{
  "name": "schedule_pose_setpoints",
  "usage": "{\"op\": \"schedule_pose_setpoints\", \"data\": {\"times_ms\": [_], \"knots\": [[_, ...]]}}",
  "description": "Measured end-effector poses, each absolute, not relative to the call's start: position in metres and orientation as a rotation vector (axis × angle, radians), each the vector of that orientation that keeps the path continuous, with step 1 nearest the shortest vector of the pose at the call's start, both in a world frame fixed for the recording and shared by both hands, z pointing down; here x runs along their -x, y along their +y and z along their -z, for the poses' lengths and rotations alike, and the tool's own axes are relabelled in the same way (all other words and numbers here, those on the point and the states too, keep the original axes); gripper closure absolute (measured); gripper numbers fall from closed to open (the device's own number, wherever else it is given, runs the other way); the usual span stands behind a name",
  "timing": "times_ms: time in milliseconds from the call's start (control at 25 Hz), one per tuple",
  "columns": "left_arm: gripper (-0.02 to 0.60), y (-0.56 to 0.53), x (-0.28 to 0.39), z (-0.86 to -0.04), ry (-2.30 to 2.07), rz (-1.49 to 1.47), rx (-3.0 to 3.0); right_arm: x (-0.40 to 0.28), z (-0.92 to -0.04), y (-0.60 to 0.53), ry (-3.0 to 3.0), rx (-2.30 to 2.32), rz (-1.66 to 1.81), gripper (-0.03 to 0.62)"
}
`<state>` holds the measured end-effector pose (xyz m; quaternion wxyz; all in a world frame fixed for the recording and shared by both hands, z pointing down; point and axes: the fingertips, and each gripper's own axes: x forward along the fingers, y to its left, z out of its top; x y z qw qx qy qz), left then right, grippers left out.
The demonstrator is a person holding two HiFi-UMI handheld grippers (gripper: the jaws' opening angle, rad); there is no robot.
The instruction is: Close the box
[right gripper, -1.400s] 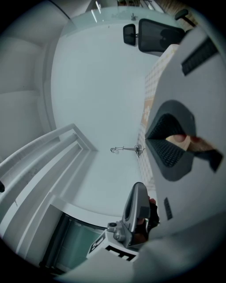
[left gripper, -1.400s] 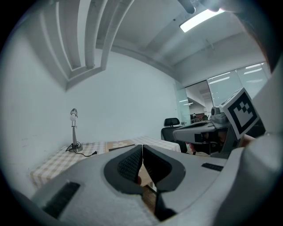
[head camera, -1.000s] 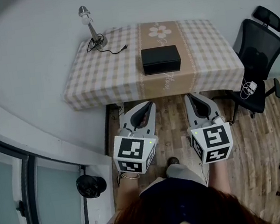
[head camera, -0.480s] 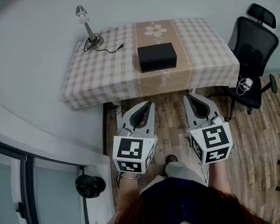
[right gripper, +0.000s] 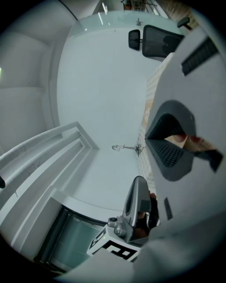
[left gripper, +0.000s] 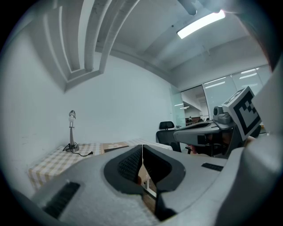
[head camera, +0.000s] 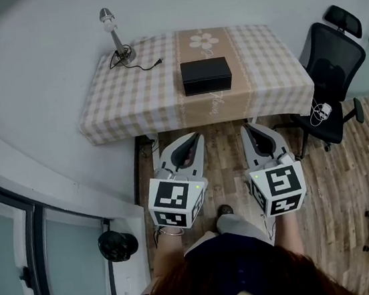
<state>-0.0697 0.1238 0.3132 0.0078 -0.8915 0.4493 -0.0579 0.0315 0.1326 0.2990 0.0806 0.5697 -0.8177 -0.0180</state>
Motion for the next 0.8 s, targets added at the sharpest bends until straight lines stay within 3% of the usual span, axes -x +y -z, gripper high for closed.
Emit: {"op": "schedule_pose_setpoints", "data": {"times_ms": [800], "knots": [[0.554,0.1157,0.0599,-0.3148,1.37,0.195,2.797,-0.0333,-0.2991,0.1287,-2.444,-1.704,0.06,0.577]]}}
